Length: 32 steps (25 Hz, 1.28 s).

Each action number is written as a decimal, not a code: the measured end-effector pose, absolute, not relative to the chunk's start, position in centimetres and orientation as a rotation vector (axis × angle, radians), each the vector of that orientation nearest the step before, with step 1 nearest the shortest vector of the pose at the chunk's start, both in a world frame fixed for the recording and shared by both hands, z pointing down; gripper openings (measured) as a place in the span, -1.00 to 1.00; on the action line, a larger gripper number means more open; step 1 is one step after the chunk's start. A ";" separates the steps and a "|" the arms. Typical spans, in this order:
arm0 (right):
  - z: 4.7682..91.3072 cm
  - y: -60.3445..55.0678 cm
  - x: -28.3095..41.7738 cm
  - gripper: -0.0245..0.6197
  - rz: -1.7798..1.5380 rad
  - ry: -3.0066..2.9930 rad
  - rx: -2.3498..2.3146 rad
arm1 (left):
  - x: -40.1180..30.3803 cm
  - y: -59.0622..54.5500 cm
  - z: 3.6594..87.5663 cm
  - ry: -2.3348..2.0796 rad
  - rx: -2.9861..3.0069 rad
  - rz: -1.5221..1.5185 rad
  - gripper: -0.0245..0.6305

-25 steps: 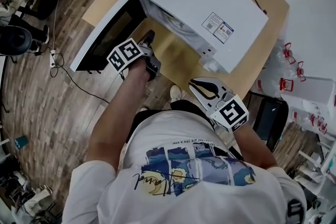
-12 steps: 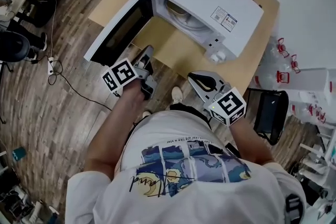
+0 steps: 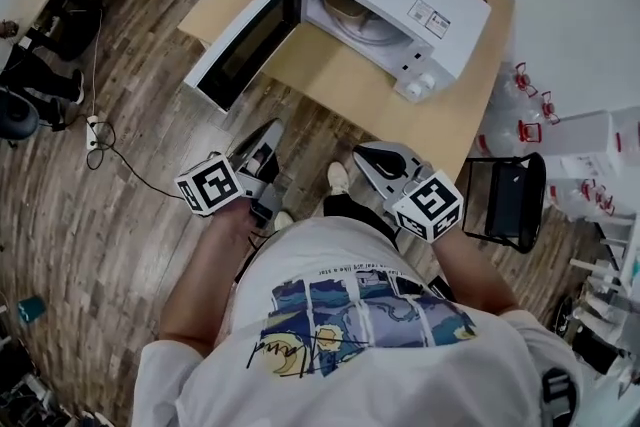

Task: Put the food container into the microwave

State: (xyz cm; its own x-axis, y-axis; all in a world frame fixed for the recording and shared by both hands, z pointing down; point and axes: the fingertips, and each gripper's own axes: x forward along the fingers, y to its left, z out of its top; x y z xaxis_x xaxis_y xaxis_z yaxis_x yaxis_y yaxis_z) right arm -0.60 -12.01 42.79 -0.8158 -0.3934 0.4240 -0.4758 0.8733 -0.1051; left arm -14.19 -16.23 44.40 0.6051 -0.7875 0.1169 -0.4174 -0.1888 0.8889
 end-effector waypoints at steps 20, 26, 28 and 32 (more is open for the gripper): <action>43.2 -2.1 -6.0 -0.90 0.282 -2.624 0.663 | -18.0 -2.8 43.3 -1.012 2.223 -0.109 -0.90; 43.4 -1.0 -6.6 -0.90 0.269 -2.609 0.651 | -17.7 -2.2 43.0 -1.008 2.267 -0.080 -0.90; 43.0 -1.0 -7.0 -0.90 0.253 -2.614 0.642 | -18.0 -2.1 42.8 -1.019 2.279 -0.068 -0.90; 42.7 -1.0 -7.4 -0.90 0.235 -2.620 0.635 | -18.5 -1.8 42.8 -1.046 2.290 -0.045 -0.90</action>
